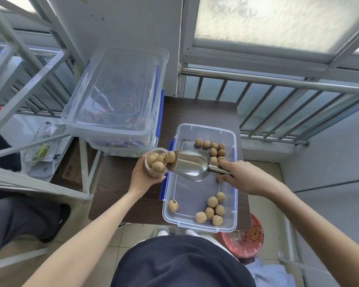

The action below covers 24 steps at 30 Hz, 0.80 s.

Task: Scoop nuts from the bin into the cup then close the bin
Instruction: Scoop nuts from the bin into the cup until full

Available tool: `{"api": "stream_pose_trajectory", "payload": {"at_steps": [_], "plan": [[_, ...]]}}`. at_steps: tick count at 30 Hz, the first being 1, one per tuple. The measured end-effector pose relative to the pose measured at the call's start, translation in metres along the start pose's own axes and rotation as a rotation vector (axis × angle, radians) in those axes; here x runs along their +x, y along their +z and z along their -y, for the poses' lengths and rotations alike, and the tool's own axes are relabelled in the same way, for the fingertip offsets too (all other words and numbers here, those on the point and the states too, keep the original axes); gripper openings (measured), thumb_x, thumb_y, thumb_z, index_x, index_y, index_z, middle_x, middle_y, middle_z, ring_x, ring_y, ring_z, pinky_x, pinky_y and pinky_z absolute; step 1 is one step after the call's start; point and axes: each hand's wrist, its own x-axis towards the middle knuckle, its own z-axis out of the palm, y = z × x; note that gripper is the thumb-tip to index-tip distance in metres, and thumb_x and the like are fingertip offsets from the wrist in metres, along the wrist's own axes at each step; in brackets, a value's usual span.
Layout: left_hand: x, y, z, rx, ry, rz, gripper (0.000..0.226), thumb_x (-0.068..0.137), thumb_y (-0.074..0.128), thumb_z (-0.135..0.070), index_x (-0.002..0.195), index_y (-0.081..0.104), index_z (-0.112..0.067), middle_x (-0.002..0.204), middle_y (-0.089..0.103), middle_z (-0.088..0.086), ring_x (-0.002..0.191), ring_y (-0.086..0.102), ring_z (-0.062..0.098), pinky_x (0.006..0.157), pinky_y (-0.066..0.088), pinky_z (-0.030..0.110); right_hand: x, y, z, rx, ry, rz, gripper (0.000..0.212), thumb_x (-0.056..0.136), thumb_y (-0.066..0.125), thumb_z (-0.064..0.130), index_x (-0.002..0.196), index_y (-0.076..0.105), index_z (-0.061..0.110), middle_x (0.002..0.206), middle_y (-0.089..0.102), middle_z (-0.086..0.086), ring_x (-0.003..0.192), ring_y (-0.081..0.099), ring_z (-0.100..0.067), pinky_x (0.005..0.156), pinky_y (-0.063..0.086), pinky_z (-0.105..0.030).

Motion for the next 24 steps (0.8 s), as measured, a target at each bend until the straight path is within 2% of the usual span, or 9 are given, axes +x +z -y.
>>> {"api": "stream_pose_trajectory", "payload": {"at_steps": [3,7,10,12,15,18,20,22,24], "plan": [[0.001,-0.001,0.002,0.011,-0.011,-0.003,0.081,0.049,0.092,-0.014,0.118,0.051,-0.023,0.116,0.065,-0.003,0.108,0.06,0.012,0.089,0.042,0.016,-0.002,-0.001,-0.005,-0.032,-0.011,-0.006,0.016,0.096,0.045,0.03,0.099,0.043,0.014,0.081,0.04,0.002,0.075,0.042,-0.026,0.066,0.034,-0.033],[0.003,-0.003,0.002,0.031,-0.019,0.005,0.079,0.048,0.092,-0.014,0.115,0.052,-0.023,0.114,0.065,-0.004,0.107,0.06,0.012,0.084,0.039,0.006,-0.002,-0.001,-0.012,-0.011,-0.034,-0.023,0.025,0.096,0.047,0.03,0.114,0.047,0.013,0.067,0.034,0.008,0.073,0.043,-0.027,0.067,0.037,-0.036],[0.002,-0.004,-0.001,0.042,0.018,0.036,0.08,0.05,0.092,-0.014,0.118,0.05,-0.024,0.117,0.064,-0.003,0.108,0.059,0.011,0.086,0.038,0.007,0.002,-0.002,-0.016,-0.003,-0.039,-0.019,0.024,0.096,0.046,0.028,0.114,0.048,0.013,0.064,0.033,0.013,0.074,0.045,-0.026,0.067,0.038,-0.036],[0.002,-0.004,-0.005,0.051,0.041,0.045,0.079,0.05,0.091,-0.015,0.115,0.05,-0.032,0.118,0.063,-0.005,0.109,0.058,0.009,0.087,0.038,0.006,0.005,-0.004,-0.018,0.005,-0.033,-0.016,0.021,0.096,0.046,0.027,0.111,0.048,0.013,0.064,0.037,0.011,0.074,0.046,-0.027,0.067,0.038,-0.035],[0.0,-0.004,-0.011,0.058,0.079,0.058,0.082,0.051,0.09,-0.015,0.109,0.044,-0.051,0.12,0.062,-0.007,0.111,0.057,0.009,0.093,0.04,0.015,0.009,-0.008,-0.021,0.009,-0.012,-0.015,0.022,0.096,0.046,0.028,0.113,0.048,0.014,0.077,0.048,0.001,0.077,0.049,-0.029,0.067,0.038,-0.035],[-0.001,-0.003,-0.016,0.068,0.101,0.067,0.082,0.052,0.088,-0.017,0.114,0.045,-0.049,0.122,0.062,-0.009,0.114,0.057,0.01,0.098,0.044,0.027,0.013,-0.014,-0.022,-0.033,-0.022,-0.025,0.03,0.095,0.046,0.026,0.125,0.043,0.02,0.083,0.047,0.001,0.079,0.05,-0.031,0.069,0.039,-0.037],[-0.001,-0.002,-0.016,0.068,0.093,0.063,0.083,0.052,0.088,-0.016,0.112,0.044,-0.053,0.121,0.061,-0.011,0.113,0.057,0.009,0.097,0.044,0.026,0.017,-0.016,-0.021,-0.063,-0.038,-0.045,0.027,0.095,0.046,0.026,0.121,0.044,0.018,0.073,0.042,0.003,0.076,0.047,-0.029,0.068,0.039,-0.037],[0.001,-0.002,-0.014,0.058,0.077,0.055,0.082,0.052,0.088,-0.015,0.108,0.044,-0.055,0.118,0.061,-0.014,0.111,0.058,0.007,0.093,0.042,0.019,0.021,-0.017,-0.02,-0.083,-0.043,-0.057,0.023,0.096,0.045,0.027,0.114,0.046,0.014,0.063,0.035,0.007,0.074,0.044,-0.028,0.065,0.036,-0.035],[0.002,-0.002,-0.014,0.051,0.062,0.042,0.08,0.051,0.089,-0.015,0.107,0.045,-0.051,0.114,0.061,-0.015,0.108,0.058,0.007,0.089,0.04,0.015,0.022,-0.018,-0.019,-0.076,-0.043,-0.061,0.021,0.095,0.046,0.026,0.112,0.046,0.013,0.063,0.036,0.007,0.074,0.045,-0.029,0.064,0.036,-0.035]]}}
